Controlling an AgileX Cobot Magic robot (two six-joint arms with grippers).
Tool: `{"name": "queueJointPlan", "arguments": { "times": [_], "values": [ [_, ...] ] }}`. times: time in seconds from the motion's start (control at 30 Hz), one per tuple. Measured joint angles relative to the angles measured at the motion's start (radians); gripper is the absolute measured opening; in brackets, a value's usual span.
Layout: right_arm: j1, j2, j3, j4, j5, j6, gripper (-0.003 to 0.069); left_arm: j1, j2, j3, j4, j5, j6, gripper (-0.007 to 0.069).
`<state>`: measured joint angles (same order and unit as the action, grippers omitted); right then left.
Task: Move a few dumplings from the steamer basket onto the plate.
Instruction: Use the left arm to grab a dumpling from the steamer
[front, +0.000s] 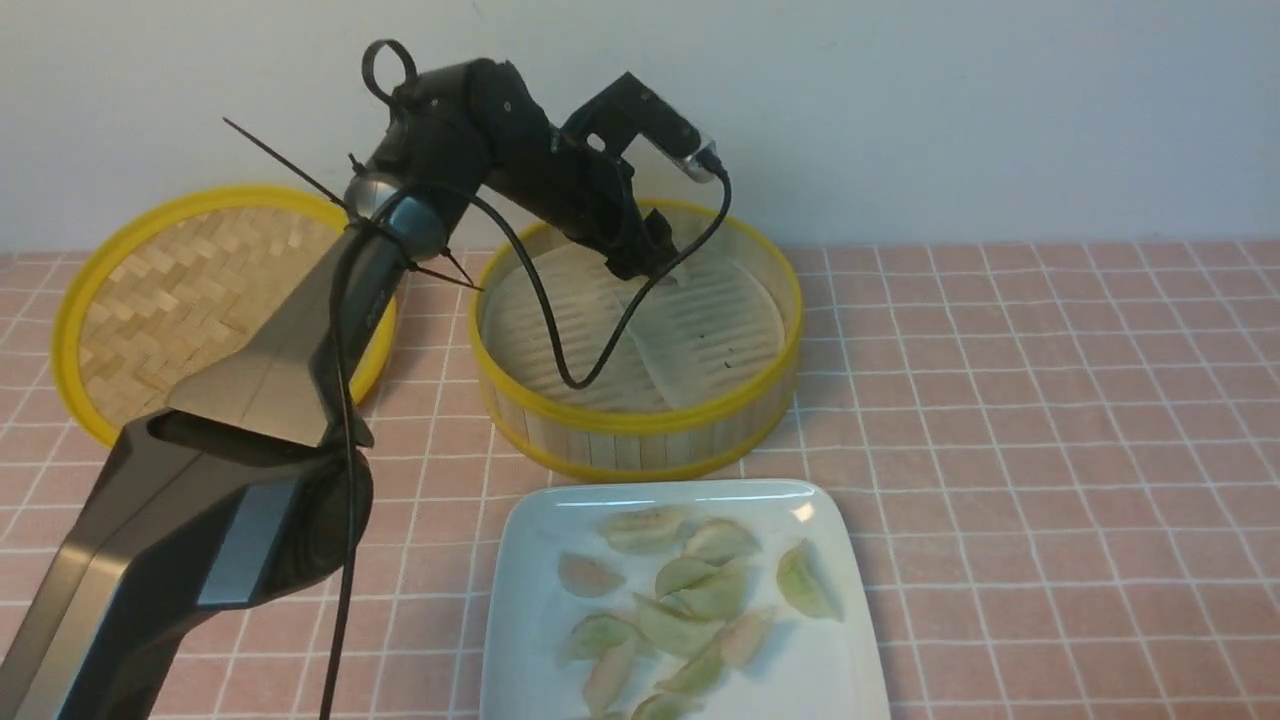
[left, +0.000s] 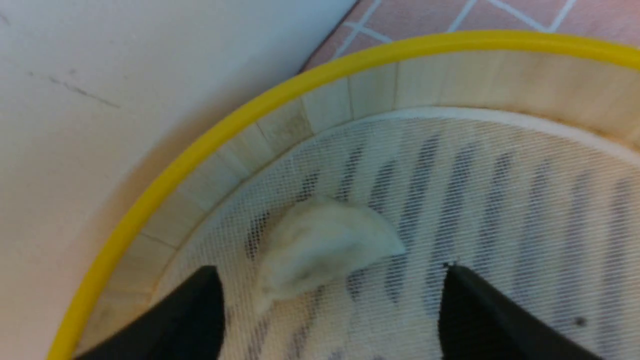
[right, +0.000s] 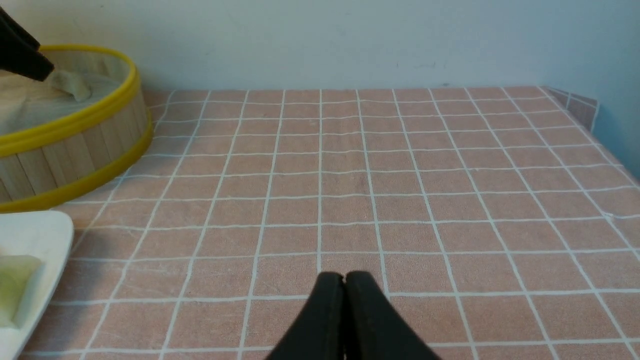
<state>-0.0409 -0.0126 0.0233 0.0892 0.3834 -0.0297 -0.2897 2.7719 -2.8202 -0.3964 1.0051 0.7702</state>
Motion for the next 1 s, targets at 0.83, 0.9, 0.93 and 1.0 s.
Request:
{"name": "queueJointPlan", "arguments": {
  "times": [0.83, 0.9, 0.93, 1.0],
  "values": [
    [0.000, 0.000, 0.000, 0.000, 0.000, 0.000, -0.0010, -0.033, 0.026, -0.007, 0.016, 0.015, 0.047, 0.0131],
    [0.000, 0.000, 0.000, 0.000, 0.000, 0.000, -0.0010, -0.033, -0.004, -0.007, 0.029, 0.050, 0.024, 0.0131],
    [0.000, 0.000, 0.000, 0.000, 0.000, 0.000, -0.0010, -0.033, -0.017, -0.007, 0.031, 0.059, 0.014, 0.0131],
    [0.000, 0.000, 0.000, 0.000, 0.000, 0.000, -0.0010, -0.033, -0.048, -0.009, 0.035, 0.077, -0.007, 0.0131]
  ]
}}
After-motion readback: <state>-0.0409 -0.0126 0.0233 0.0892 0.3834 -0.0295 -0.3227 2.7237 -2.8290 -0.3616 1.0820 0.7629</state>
